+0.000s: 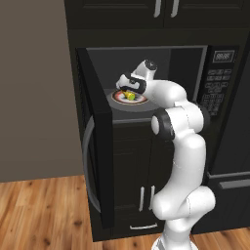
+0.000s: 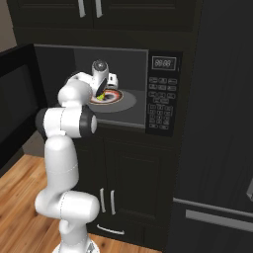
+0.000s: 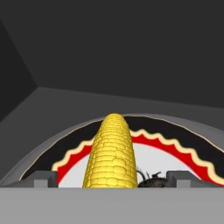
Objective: Pick the corn from the counter and place it in the microwave. Then turn on the microwave.
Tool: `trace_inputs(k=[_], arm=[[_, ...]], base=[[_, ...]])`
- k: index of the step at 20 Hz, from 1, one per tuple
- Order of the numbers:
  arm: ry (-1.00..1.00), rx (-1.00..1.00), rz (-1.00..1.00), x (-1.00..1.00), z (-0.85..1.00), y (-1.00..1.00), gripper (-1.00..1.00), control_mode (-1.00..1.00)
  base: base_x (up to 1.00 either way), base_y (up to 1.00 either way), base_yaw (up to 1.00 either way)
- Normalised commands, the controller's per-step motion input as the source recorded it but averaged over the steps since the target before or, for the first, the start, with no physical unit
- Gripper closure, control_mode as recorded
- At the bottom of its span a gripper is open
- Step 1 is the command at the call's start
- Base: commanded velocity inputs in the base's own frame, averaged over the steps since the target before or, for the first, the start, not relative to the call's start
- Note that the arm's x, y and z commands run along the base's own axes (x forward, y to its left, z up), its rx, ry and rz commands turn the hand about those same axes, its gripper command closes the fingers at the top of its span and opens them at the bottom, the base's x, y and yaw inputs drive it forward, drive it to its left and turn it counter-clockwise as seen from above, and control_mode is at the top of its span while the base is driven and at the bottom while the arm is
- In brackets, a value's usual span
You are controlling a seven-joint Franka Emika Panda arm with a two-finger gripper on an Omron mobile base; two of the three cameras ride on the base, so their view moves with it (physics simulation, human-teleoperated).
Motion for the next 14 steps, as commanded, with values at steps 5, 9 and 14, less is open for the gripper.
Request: trace_inputs(k=[5, 9, 14], arm=[[0.00, 0.00, 0.00, -0.03, 0.00, 0.00, -1.00, -1.00], [-0.02, 0.00, 0.00, -0.11, 0.07, 0.00, -1.00, -1.00], [-0.01, 0.00, 0.00, -0.17, 0.13, 0.00, -1.00, -1.00]], base=[[0.00, 0.00, 0.00], [0.00, 0.00, 0.00], [0.00, 0.00, 0.00]])
